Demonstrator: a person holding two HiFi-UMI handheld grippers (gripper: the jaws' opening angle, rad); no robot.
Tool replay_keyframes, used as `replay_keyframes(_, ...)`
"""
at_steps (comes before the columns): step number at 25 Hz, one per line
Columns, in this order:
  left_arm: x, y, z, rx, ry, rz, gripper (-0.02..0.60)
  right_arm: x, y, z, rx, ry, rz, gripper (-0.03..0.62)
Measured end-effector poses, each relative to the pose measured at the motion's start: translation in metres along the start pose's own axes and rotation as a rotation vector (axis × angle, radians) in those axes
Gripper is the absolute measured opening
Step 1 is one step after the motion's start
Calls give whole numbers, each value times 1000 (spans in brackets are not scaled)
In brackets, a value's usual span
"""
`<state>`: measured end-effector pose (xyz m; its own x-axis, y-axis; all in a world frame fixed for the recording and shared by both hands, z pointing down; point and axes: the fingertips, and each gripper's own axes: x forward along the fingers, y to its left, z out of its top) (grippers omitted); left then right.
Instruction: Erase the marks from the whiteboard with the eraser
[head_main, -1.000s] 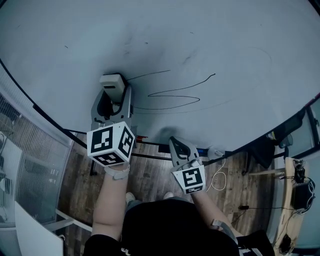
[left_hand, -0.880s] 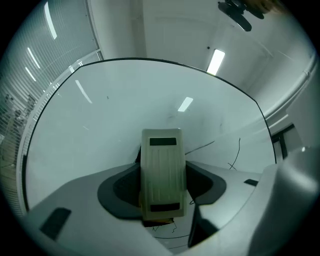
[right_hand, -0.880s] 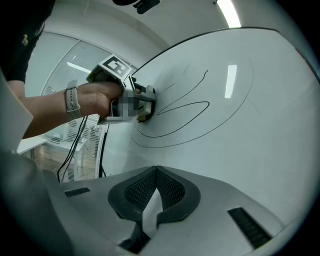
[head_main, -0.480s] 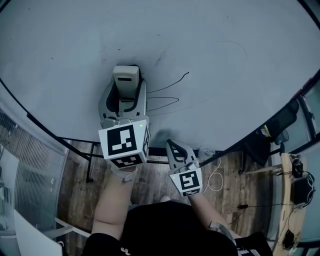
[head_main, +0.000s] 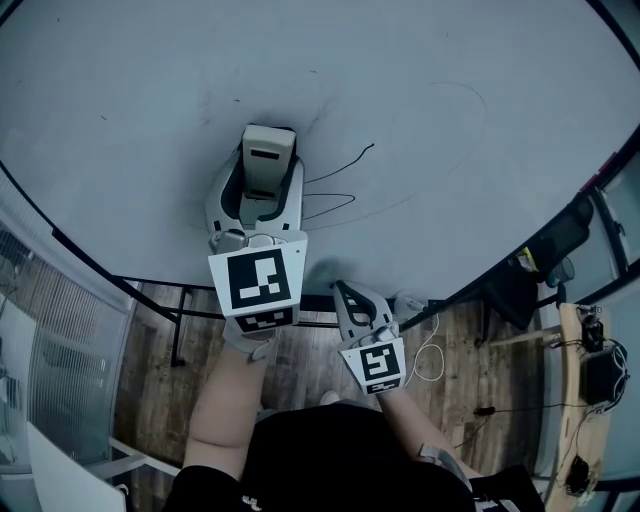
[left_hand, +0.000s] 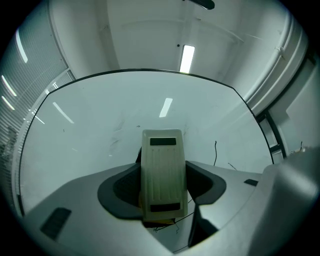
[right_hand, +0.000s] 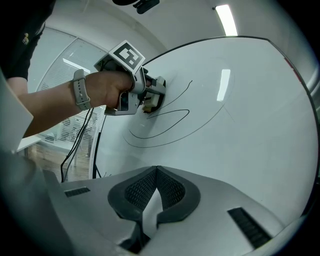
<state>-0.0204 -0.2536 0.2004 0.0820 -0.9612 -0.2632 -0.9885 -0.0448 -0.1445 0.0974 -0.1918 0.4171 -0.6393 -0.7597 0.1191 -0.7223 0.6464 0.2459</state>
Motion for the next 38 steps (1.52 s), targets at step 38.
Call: replay_keyframes(38, -82, 176, -204, -308, 74, 262, 256, 39, 101, -17, -14, 110, 62, 26)
